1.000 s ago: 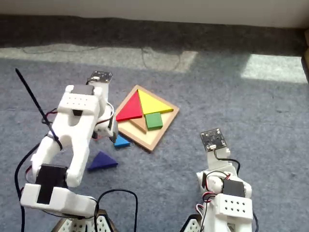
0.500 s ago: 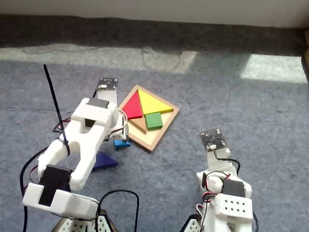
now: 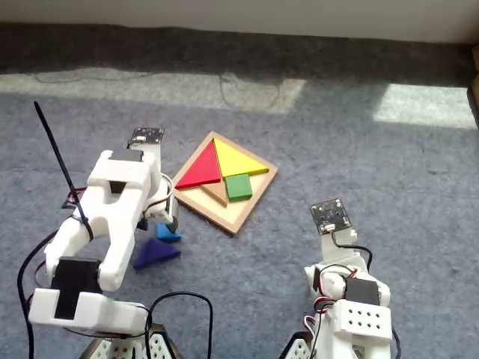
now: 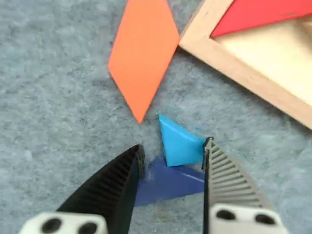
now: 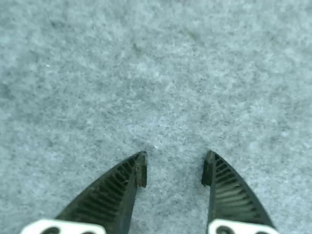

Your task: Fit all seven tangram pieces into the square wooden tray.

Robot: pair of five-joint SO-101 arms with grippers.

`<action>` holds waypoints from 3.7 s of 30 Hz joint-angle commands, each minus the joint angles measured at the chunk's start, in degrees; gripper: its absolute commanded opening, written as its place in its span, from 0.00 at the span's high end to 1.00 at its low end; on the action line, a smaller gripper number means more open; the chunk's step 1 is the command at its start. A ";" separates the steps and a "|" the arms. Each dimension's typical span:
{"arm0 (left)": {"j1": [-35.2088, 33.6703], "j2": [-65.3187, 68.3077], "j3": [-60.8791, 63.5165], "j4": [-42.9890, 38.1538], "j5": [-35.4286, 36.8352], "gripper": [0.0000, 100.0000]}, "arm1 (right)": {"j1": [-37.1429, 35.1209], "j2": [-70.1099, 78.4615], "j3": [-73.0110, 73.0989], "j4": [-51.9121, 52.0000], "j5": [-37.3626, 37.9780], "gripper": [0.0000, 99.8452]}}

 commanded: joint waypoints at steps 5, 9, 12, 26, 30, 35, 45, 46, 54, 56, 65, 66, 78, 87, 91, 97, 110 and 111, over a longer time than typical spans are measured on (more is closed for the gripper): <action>3.47 -8.57 -2.95 6.59 0.00 0.80 | 1.10 -0.04 0.40 -0.57 0.00 0.82; 4.35 -8.75 1.36 3.69 2.11 0.72 | 1.10 -0.04 0.40 -0.57 0.00 0.82; 4.26 -8.75 5.32 -0.97 2.20 0.70 | 1.10 -0.04 0.40 -0.57 0.00 0.82; 4.62 1.19 5.05 -7.65 -0.09 0.80 | 2.24 -0.04 0.40 -0.57 0.00 0.82; 6.11 8.04 -0.22 -3.69 -1.05 0.86 | 3.03 -0.04 0.40 -0.57 0.00 0.82; 10.24 7.34 -0.84 -3.34 -1.05 0.90 | 3.03 -0.04 0.40 -0.57 0.00 0.82; 15.69 -5.76 -1.01 -1.93 -5.80 0.89 | 3.03 -0.04 0.40 -0.57 0.00 0.82; 15.60 -7.60 -1.19 -1.23 -6.24 0.89 | 3.03 -0.04 0.40 -0.57 0.00 0.82; 15.25 -12.44 -7.16 1.58 -9.93 0.89 | 3.03 -0.04 0.40 -0.57 0.00 0.82; 15.25 -12.44 -7.43 1.58 -11.60 0.89 | 3.03 -0.04 0.40 -0.57 0.00 0.82; 9.01 -12.44 -3.82 5.27 1.14 0.71 | 3.03 -0.04 0.40 -0.57 0.00 0.82; 8.13 -12.44 -1.98 3.78 1.67 0.71 | 3.03 -0.04 0.40 -0.57 0.00 0.82; 7.43 -12.35 13.05 -14.59 1.93 0.75 | 3.03 -0.04 0.40 -0.57 0.00 0.82; 9.89 -3.38 7.60 -13.63 1.93 0.77 | 3.03 -0.04 0.40 -0.57 0.00 0.82; 10.24 3.91 0.84 -8.35 1.93 0.77 | 3.03 -0.04 0.40 -0.57 0.00 0.82; 11.82 9.01 -3.56 -5.71 1.49 0.87 | 3.03 -0.04 0.40 -0.57 0.00 0.82; 17.45 -7.16 0.48 -2.11 1.41 0.89 | 3.03 -0.04 0.40 -0.57 0.00 0.82; 17.45 -8.84 0.40 -1.67 0.88 0.89 | 3.03 -0.04 0.40 -0.57 0.00 0.82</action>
